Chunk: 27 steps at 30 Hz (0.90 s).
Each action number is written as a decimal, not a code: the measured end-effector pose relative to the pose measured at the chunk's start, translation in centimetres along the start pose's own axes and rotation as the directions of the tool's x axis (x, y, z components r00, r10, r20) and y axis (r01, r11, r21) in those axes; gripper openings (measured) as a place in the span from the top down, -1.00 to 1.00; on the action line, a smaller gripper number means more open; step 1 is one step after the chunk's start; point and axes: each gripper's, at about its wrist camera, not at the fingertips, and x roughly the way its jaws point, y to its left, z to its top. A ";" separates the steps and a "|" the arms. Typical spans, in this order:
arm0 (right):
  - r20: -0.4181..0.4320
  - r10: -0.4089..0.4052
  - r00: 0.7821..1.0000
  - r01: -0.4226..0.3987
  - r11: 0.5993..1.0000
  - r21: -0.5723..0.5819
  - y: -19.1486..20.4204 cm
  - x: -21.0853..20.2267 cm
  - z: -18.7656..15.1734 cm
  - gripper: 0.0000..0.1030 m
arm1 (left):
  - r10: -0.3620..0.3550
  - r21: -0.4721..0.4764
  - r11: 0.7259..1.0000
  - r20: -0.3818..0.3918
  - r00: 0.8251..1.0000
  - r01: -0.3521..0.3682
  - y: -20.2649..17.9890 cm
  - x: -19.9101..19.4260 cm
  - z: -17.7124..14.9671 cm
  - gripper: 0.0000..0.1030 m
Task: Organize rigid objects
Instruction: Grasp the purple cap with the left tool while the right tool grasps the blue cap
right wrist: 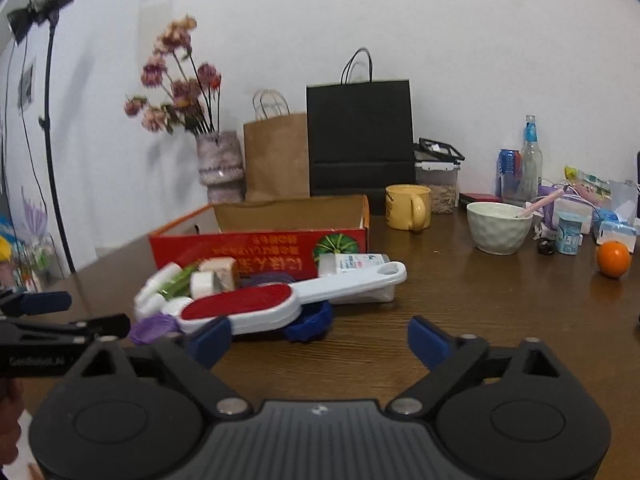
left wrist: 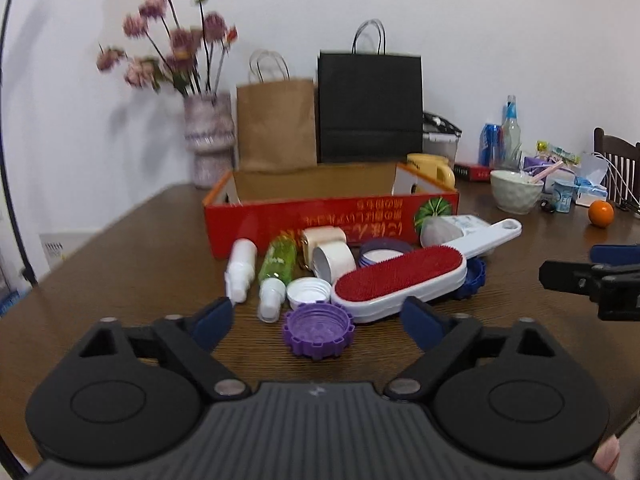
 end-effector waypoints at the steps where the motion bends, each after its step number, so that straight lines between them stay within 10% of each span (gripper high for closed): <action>1: -0.020 0.003 1.000 -0.003 1.000 -0.010 0.0 0.7 0.1 -0.45 | -0.005 0.002 1.000 -0.014 1.000 0.005 0.0 0.6 0.1 -0.62; 11: -0.193 -0.004 0.981 -0.024 0.989 -0.147 1.7 9.1 0.8 -0.30 | 0.004 0.017 1.000 -0.165 0.986 -0.001 0.1 5.6 -0.4 -0.52; 14: -0.213 -0.017 0.977 -0.022 0.983 -0.181 1.7 10.4 1.2 -0.42 | 0.009 0.006 1.000 -0.206 0.979 -0.008 0.2 6.4 -0.6 -0.04; 27: -0.267 0.069 0.961 -0.136 0.961 -0.242 1.8 13.4 2.1 -0.26 | 0.041 0.034 0.999 -0.175 0.984 -0.036 -0.8 4.3 -0.9 -0.03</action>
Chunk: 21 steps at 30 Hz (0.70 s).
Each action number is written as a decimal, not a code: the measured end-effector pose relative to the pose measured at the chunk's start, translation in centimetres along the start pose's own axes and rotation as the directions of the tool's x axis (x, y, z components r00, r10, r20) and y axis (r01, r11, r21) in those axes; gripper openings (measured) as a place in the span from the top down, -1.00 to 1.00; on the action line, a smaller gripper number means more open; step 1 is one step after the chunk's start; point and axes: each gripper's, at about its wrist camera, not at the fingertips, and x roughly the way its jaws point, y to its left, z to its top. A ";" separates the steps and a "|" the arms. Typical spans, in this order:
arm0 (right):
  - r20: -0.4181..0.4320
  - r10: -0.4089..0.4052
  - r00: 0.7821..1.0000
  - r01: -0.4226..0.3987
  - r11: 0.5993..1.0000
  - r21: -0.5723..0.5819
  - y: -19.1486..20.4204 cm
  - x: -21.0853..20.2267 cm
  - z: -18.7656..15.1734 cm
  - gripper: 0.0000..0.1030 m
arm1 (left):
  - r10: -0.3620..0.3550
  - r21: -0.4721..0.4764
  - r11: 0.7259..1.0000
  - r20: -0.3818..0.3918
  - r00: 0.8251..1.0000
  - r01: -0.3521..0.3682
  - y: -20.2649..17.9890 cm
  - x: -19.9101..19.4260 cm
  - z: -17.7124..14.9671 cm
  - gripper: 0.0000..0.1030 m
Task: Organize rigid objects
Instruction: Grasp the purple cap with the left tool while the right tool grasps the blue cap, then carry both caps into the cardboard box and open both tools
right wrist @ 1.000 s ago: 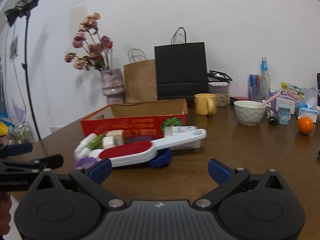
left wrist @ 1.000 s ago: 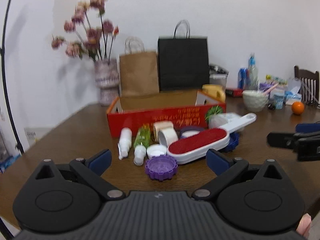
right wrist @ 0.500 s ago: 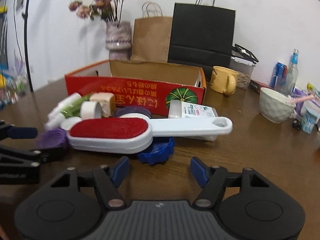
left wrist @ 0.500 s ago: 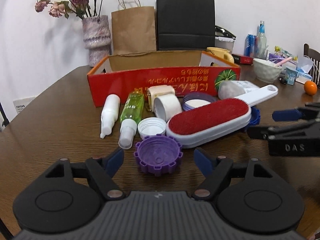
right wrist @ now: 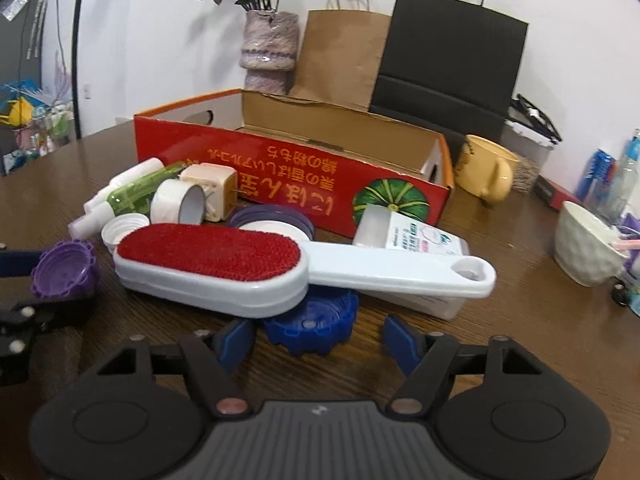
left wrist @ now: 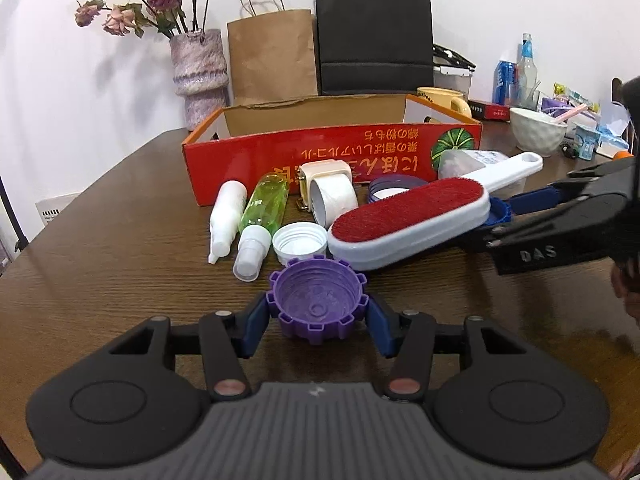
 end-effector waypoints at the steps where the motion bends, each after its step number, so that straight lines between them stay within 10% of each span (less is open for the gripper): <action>1: 0.007 0.013 1.000 -0.013 1.000 -0.003 0.0 0.1 0.0 -0.23 | 0.001 0.002 1.000 0.003 1.000 -0.001 -0.1 -0.2 -0.1 -0.03; 15: 0.026 0.033 0.999 -0.036 0.994 0.103 1.7 -9.2 -7.1 -0.01 | -0.022 0.003 1.000 0.017 1.000 0.022 -0.9 -4.9 -1.5 -0.03; 21: 0.079 0.271 0.959 -0.282 0.921 0.267 -0.7 -11.6 -8.1 -0.01 | -0.042 0.034 0.999 0.047 0.998 0.041 -1.7 -6.4 -1.4 -0.03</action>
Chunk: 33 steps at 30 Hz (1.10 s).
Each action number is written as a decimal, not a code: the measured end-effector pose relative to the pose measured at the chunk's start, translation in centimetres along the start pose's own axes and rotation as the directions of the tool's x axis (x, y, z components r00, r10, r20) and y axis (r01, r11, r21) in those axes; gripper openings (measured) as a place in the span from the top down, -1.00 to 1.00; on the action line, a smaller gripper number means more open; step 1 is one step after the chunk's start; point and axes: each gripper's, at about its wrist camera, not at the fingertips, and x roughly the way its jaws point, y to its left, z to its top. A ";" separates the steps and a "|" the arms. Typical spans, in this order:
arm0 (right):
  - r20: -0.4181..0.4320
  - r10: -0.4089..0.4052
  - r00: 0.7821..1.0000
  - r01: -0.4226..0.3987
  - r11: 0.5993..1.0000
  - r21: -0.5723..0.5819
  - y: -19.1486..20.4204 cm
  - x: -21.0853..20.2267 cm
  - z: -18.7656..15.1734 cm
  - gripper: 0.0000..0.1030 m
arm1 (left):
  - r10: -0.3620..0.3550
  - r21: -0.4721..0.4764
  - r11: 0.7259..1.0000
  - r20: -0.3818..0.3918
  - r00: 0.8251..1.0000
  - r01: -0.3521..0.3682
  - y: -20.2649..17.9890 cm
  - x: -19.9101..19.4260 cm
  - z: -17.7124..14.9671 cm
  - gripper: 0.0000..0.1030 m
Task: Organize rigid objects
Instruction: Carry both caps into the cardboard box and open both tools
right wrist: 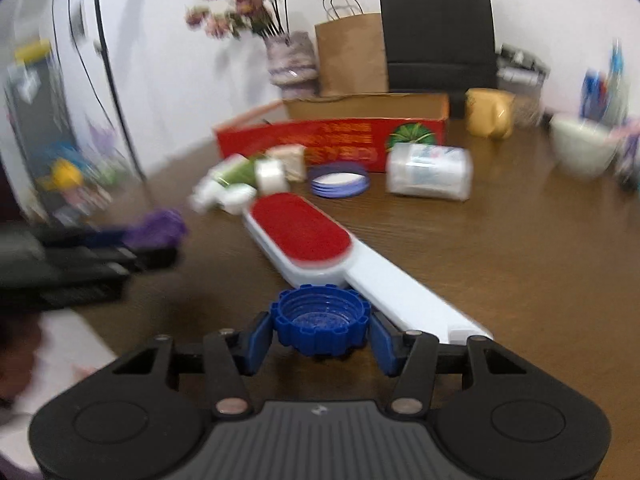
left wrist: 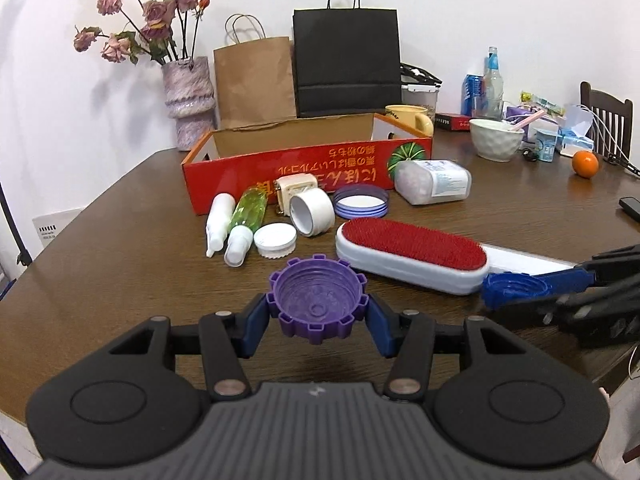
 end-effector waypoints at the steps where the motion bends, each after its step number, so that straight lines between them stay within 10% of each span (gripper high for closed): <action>1: 0.008 0.019 1.000 -0.019 1.000 0.008 -0.4 -0.3 0.4 -0.01 | 0.003 -0.001 1.000 0.002 1.000 -0.003 -0.1 -0.1 0.1 -0.03; 10: 0.111 -0.026 0.994 0.030 0.999 -0.040 0.3 -2.8 2.2 -0.01 | 0.021 -0.046 0.999 0.070 0.997 -0.017 1.3 -3.1 1.3 -0.03; 19: 0.387 -0.050 0.921 0.143 0.966 -0.216 3.6 -10.1 12.5 -0.01 | -0.064 0.006 0.998 0.210 0.976 0.064 7.6 -5.1 13.1 -0.03; 26: 0.331 0.013 0.943 0.055 0.979 -0.197 1.7 -3.3 25.8 -0.02 | -0.034 -0.081 0.996 0.088 0.996 0.041 11.4 6.4 23.3 -0.03; 33: 0.081 -0.206 0.975 0.212 0.975 -0.069 -4.8 16.4 32.3 -0.01 | 0.057 -0.166 0.983 -0.159 0.986 -0.083 13.9 26.0 25.0 -0.03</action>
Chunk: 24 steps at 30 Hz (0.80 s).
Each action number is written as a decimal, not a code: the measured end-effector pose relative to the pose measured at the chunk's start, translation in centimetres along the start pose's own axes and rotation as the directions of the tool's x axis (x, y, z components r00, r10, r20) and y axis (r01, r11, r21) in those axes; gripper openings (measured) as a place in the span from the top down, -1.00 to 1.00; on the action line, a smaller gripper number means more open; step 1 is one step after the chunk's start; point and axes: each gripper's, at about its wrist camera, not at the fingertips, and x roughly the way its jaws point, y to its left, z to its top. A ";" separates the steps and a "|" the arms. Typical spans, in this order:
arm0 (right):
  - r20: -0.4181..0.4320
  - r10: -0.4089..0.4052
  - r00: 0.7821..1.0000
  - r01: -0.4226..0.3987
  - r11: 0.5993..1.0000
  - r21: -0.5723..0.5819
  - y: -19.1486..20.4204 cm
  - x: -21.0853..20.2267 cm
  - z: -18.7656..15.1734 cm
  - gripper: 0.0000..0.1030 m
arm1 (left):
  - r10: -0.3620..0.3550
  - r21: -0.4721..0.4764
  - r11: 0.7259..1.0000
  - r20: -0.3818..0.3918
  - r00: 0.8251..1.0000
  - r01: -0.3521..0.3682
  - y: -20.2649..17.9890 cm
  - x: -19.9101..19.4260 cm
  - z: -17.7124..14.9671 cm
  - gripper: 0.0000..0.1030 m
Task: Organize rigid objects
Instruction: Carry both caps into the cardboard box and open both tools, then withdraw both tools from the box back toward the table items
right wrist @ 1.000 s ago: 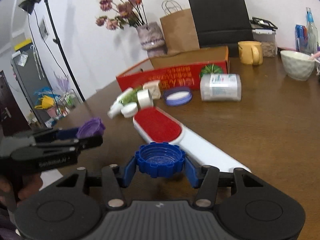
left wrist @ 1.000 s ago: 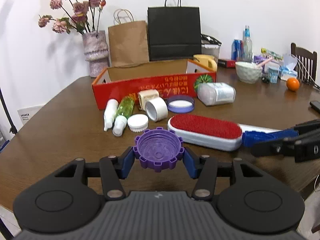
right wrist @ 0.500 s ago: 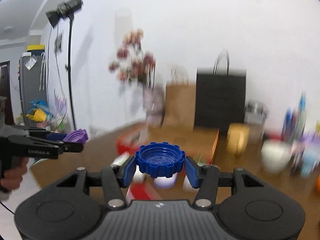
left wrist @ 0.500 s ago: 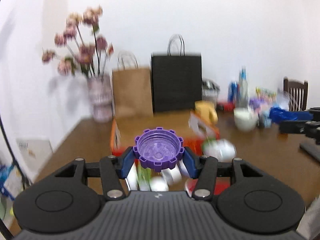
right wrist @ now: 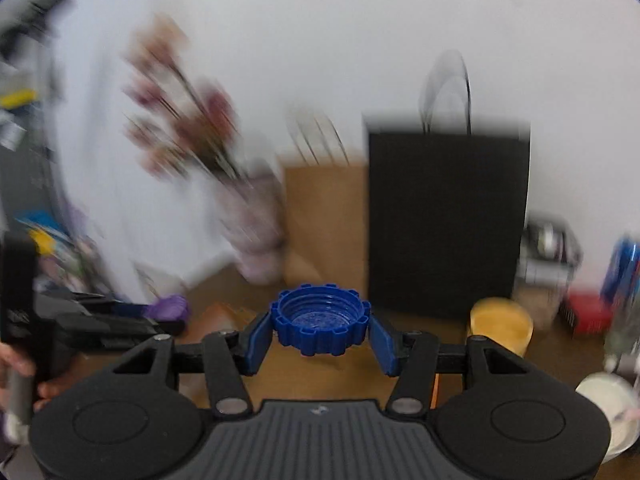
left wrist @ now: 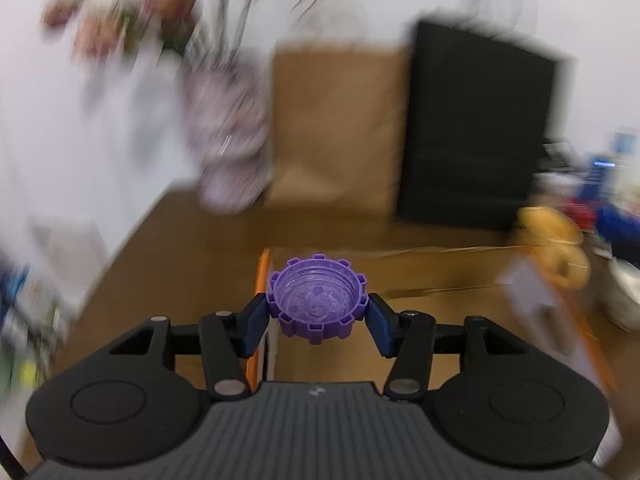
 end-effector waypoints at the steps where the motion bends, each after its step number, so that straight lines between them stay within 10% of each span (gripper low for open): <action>1: -0.045 -0.027 0.999 0.027 1.000 -0.002 -0.2 2.9 -0.2 -0.01 | 0.012 0.008 1.000 -0.026 1.000 -0.011 -0.3 1.9 0.0 -0.03; 13: -0.247 -0.213 0.945 0.211 0.977 -0.035 -2.1 16.0 -3.2 -0.16 | 0.030 0.020 0.999 -0.124 0.992 -0.028 -0.5 9.0 0.2 -0.27; 16: -0.197 -0.149 0.969 0.159 0.987 0.036 -2.6 14.5 -3.5 -0.53 | 0.017 0.033 0.999 -0.105 0.994 -0.014 -1.0 8.0 0.0 -0.45; 24: -0.057 -0.065 0.996 0.071 0.992 0.109 -2.5 5.5 -1.8 -0.55 | 0.010 0.027 1.000 -0.020 1.000 -0.009 -0.3 -0.6 0.4 -0.74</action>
